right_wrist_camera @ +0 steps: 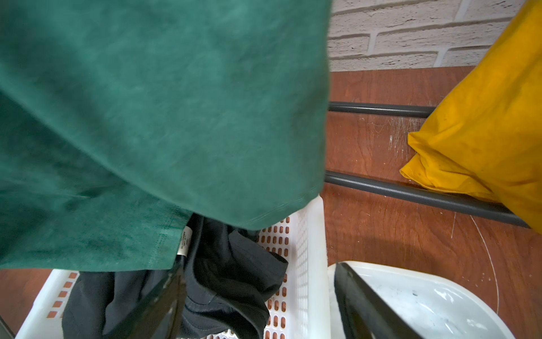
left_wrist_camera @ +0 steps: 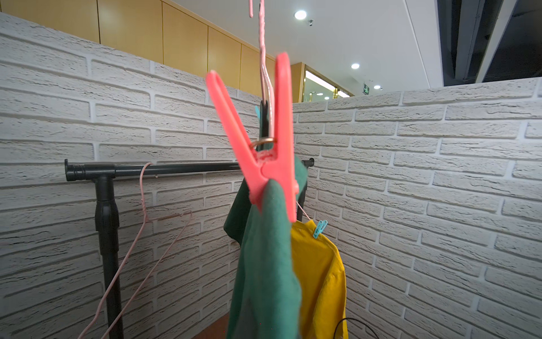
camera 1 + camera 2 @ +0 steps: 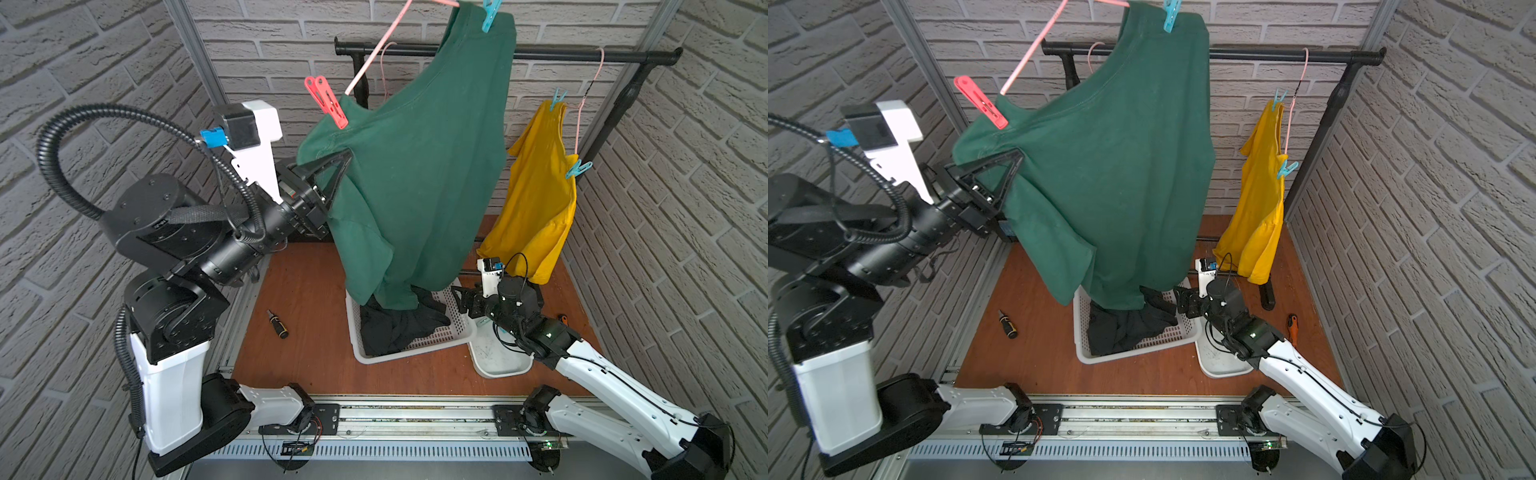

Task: Remove the clothespins securing t-shirts to the hanger
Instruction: Pick up the hanger from the clothes rail.

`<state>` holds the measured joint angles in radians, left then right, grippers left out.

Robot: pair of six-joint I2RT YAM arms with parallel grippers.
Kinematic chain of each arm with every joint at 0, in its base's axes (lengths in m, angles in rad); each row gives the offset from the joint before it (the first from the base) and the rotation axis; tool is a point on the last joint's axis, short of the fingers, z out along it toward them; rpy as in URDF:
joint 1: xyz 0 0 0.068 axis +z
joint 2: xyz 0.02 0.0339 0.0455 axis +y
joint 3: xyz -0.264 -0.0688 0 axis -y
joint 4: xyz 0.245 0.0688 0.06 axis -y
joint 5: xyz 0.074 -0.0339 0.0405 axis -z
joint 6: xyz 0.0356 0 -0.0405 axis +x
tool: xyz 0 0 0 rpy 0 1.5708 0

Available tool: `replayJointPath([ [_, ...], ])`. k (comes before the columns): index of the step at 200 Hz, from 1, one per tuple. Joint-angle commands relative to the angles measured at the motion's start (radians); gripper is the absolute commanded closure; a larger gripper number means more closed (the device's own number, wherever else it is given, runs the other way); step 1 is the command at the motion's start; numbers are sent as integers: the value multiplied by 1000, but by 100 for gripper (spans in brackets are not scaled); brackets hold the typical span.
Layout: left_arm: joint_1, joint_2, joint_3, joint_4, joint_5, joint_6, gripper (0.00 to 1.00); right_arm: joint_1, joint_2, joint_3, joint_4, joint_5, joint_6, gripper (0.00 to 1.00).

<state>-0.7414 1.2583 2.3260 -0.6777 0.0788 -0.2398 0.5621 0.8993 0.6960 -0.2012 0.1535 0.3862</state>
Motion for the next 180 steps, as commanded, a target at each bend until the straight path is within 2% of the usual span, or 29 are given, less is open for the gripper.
replayJointPath([
  [1, 2, -72, -28, 124, -9, -1, 100, -8, -23, -18, 41, 24, 19, 19],
  [87, 2, -234, -296, 106, -48, -37, 100, -37, -109, -59, 67, 40, 75, 16],
  [180, 1, -370, -643, 160, -29, -48, 100, -72, -59, 9, 20, -36, 69, 12],
])
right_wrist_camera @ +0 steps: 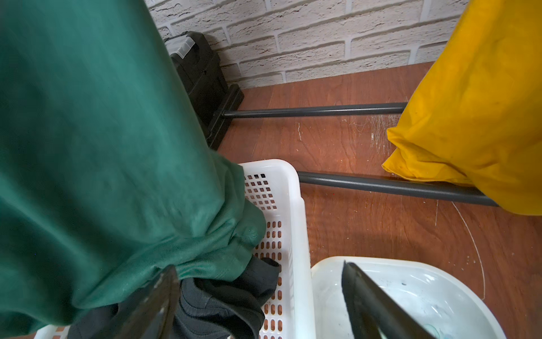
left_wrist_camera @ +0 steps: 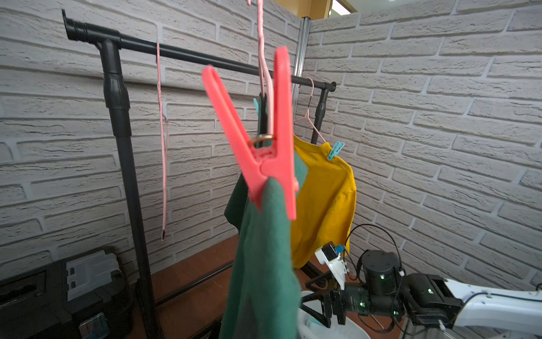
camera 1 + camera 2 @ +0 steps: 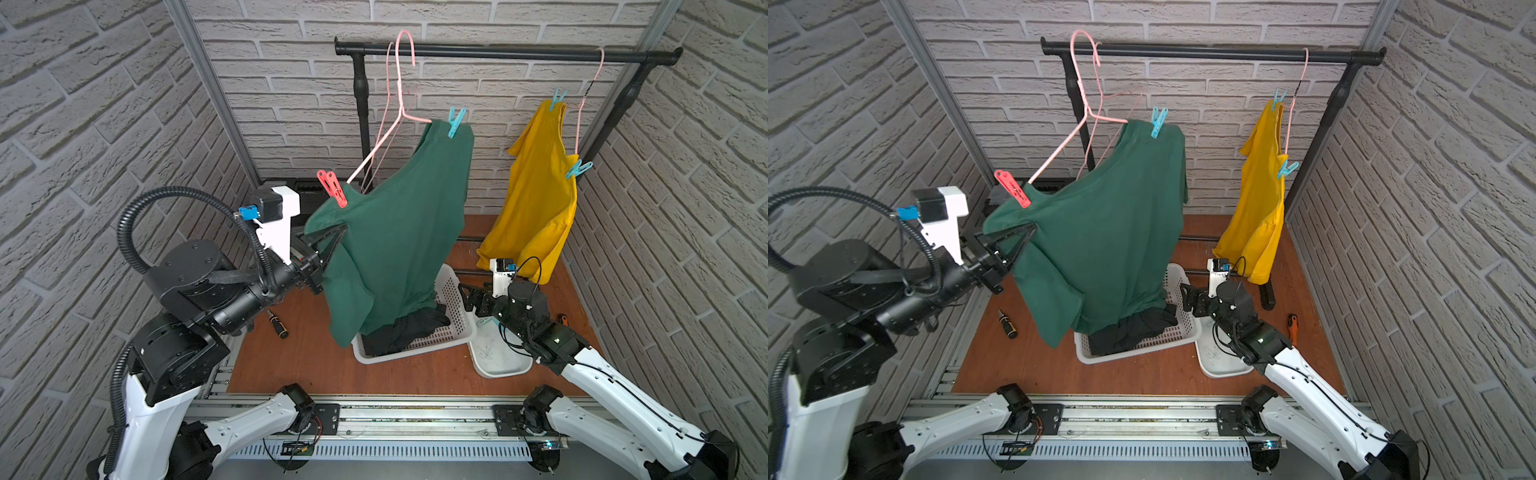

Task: Remove the clothespins securing t-shirts to the hanger
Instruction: Pick up the hanger from the clothes rail.

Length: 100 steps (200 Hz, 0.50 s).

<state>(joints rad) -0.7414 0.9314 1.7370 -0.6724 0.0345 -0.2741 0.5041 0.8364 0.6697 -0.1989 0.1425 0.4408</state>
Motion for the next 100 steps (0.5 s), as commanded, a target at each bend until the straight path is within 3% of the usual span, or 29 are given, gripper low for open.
replayJointPath([
  [1, 2, -45, -60, 157, 19, -13, 100, -14, 4, 35, 18, -26, 14, 12],
  [23, 2, -88, -185, 224, 57, -41, 100, -30, 3, 45, 19, -62, 31, 10],
  [39, 3, -95, -231, 228, 62, -48, 100, -37, 0, 48, 17, -73, 36, 0],
  [100, 14, -138, -422, 325, 130, -81, 100, -50, 6, 86, -27, -100, 28, 0],
])
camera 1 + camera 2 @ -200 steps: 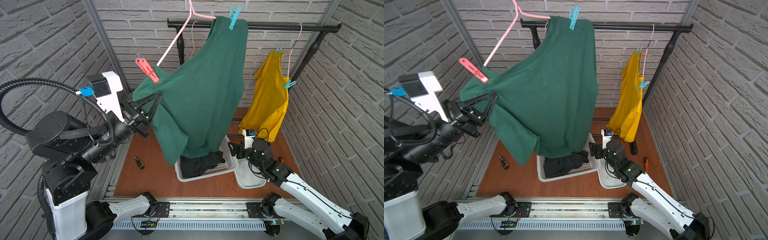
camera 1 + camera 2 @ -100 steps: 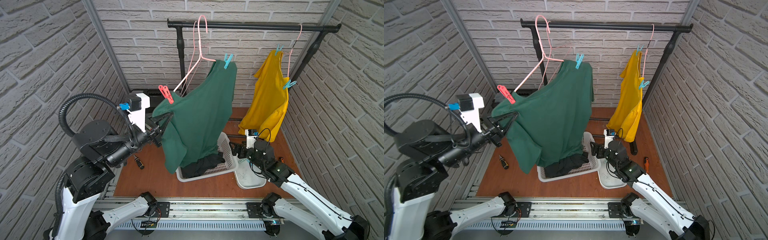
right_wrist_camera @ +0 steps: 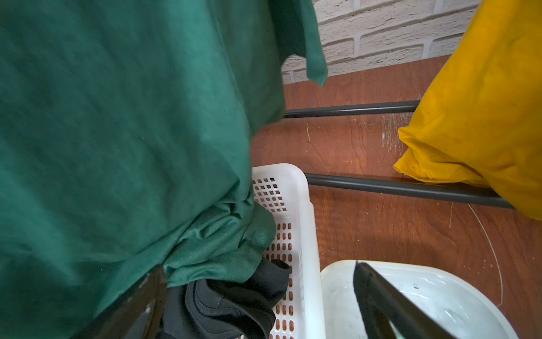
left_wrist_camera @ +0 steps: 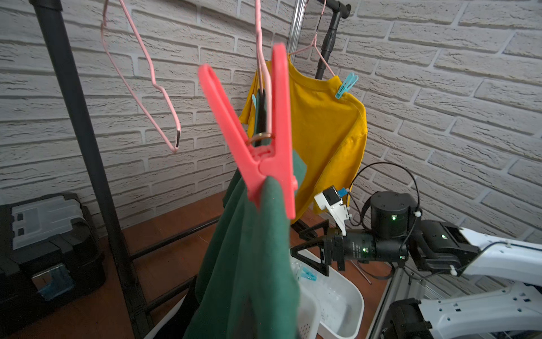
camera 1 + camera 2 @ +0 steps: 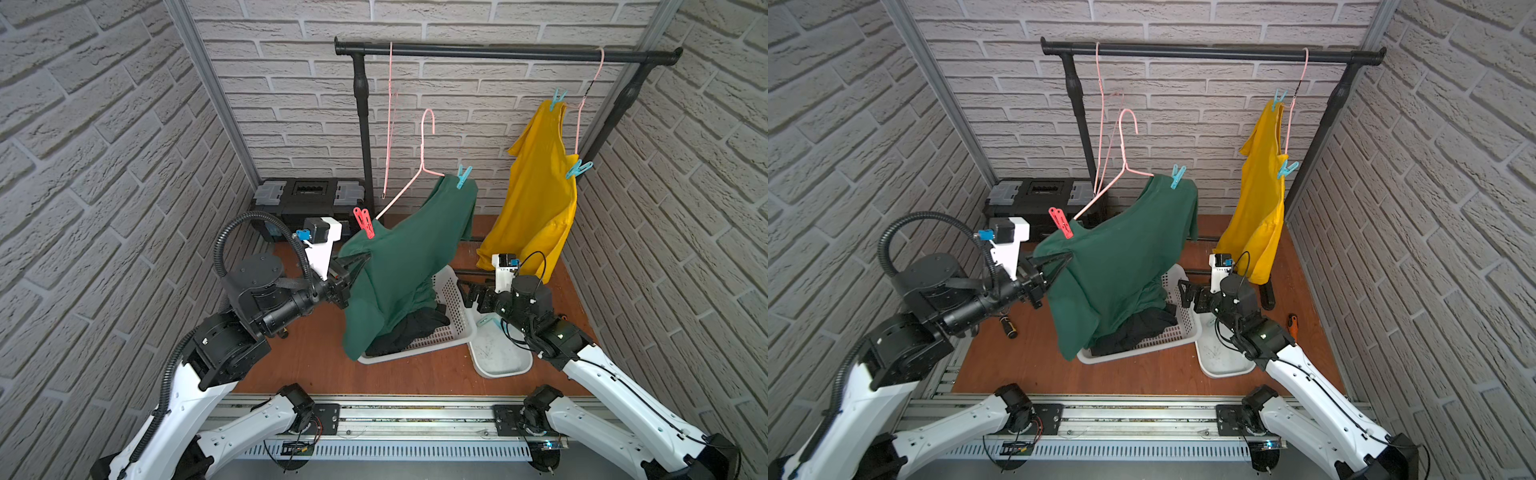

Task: Remove the clothespins securing t-shirts to the hanger
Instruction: Pick up the hanger from the clothes rail.

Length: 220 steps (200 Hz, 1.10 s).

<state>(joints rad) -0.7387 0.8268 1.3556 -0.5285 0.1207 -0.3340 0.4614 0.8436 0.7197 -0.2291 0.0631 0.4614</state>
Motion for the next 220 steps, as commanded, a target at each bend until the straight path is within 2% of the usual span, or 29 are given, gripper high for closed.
replayJointPath([
  [1, 12, -34, -44, 181, 44, -21, 100, -7, -1, 37, 2, -21, 6, 0],
  [92, 56, -98, -295, 190, 69, 4, 100, -11, -5, 127, -67, -73, -31, 0],
  [162, 60, -166, -398, 172, 76, 29, 100, -10, 75, 220, -41, -171, -14, 1],
  [220, 60, -180, -428, 113, 76, 68, 100, -10, 156, 338, -27, -268, 15, 2],
])
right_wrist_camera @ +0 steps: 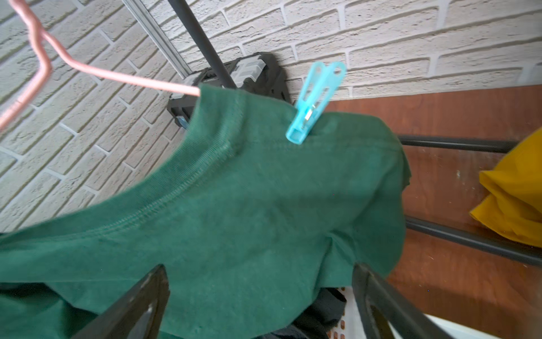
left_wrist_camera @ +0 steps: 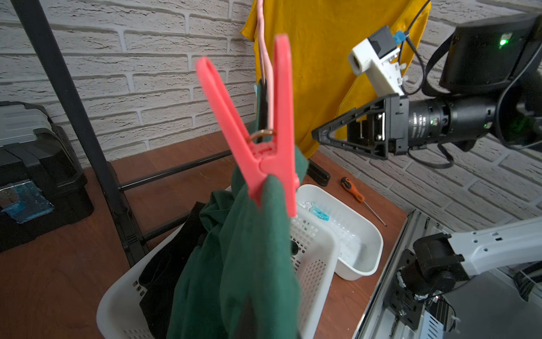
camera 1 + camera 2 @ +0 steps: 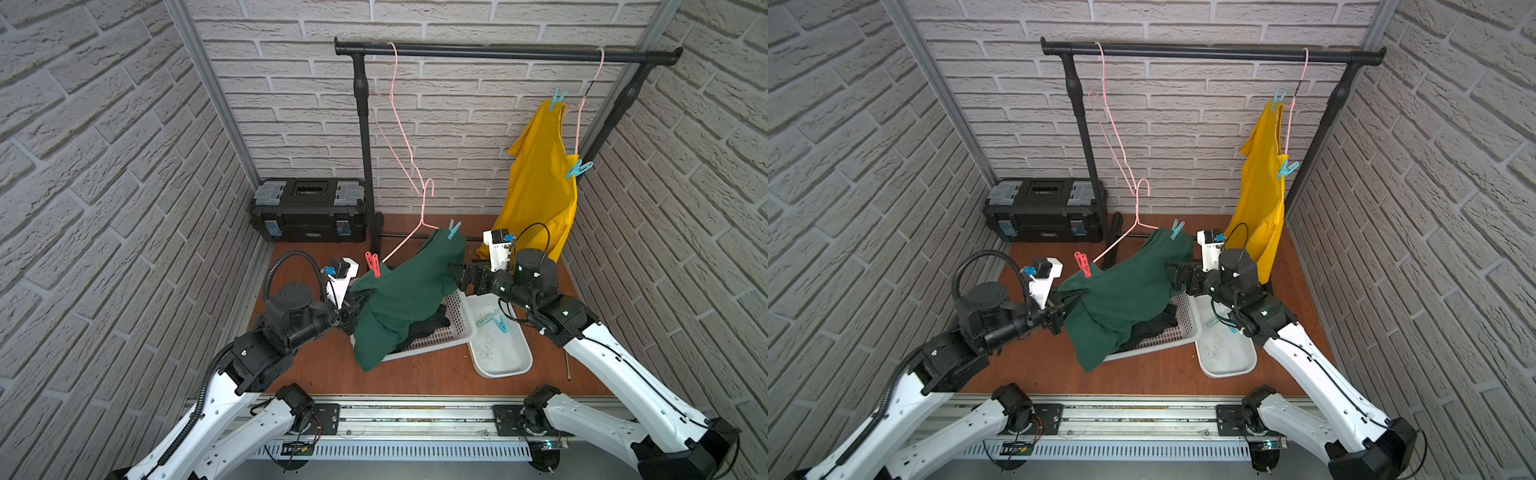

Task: Remove the clothespins securing t-shirts to the hanger
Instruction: Pick up the hanger from the clothes rail.

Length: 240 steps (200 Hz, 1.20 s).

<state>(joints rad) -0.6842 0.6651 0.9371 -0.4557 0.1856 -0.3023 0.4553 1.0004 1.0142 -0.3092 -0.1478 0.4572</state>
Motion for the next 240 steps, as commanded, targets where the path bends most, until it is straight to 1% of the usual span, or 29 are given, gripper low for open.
replayJointPath([
  [1, 6, -19, -10, 39, 12, 37, 100, -4, 0, 44, 55, -58, 20, 2],
  [42, 5, -22, -32, 6, 37, 72, 100, -4, 34, 87, 82, -78, 31, 3],
  [75, 5, -28, -51, 5, 70, 81, 100, -4, 80, 119, 120, -95, 43, 5],
  [125, 5, -35, -73, -13, 84, 93, 100, -4, 157, 176, 175, -129, 61, 8],
  [147, 5, -38, -83, -18, 92, 94, 100, -4, 185, 198, 182, -126, 70, 12],
  [183, 6, -38, -92, -42, 95, 99, 100, -4, 222, 210, 233, -160, 102, 16],
  [240, 4, -38, -106, -29, 113, 80, 100, -4, 260, 189, 311, -219, 146, 31],
])
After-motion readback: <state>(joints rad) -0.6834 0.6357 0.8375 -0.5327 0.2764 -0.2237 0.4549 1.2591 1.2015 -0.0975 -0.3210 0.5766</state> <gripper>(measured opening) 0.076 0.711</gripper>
